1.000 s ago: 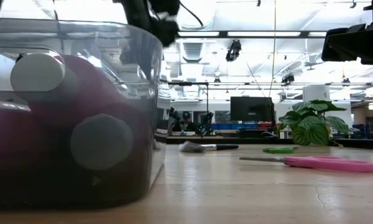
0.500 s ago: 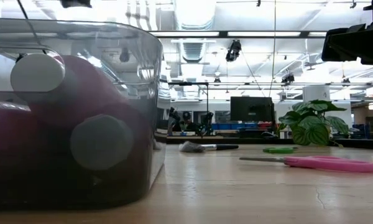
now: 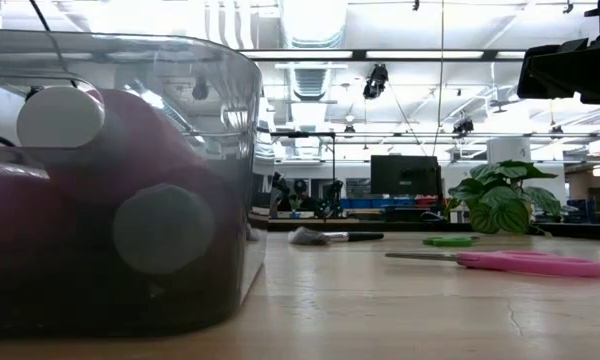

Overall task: Pick & Place Paint Supplies
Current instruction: Put the eyeshadow brush into the transparent bin

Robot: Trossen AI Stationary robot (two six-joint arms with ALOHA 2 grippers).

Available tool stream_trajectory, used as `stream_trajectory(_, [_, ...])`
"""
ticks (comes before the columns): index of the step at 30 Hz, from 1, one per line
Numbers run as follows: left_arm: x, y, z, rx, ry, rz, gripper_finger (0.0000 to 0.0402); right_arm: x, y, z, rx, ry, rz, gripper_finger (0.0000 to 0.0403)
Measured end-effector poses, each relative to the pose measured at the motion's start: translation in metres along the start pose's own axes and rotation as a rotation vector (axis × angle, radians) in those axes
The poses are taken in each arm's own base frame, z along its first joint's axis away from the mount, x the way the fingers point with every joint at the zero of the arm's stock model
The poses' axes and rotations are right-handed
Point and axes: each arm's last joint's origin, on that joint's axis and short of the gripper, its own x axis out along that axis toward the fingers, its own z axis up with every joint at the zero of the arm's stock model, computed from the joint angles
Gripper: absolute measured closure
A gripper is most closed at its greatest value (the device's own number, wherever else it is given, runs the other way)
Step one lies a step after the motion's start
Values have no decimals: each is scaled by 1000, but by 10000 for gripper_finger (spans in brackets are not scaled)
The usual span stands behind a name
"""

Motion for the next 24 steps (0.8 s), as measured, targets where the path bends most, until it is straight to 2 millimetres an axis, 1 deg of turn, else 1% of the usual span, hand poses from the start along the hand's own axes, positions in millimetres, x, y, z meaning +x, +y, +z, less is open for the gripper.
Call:
stream_trajectory(2, [12,-2,-10,7,13,-20,401,0,0,0,0,0,0,388])
stream_trajectory(5, [30,-4,-19,5,19,-55,401,0,0,0,0,0,0,388])
stream_trajectory(13, [79,4,-42,28,70,-173,401,0,0,0,0,0,0,388])
stream_trajectory(18, [98,11,-54,49,101,-238,401,0,0,0,0,0,0,388])
stream_trajectory(24, [122,30,-65,37,127,-234,401,0,0,0,0,0,0,388])
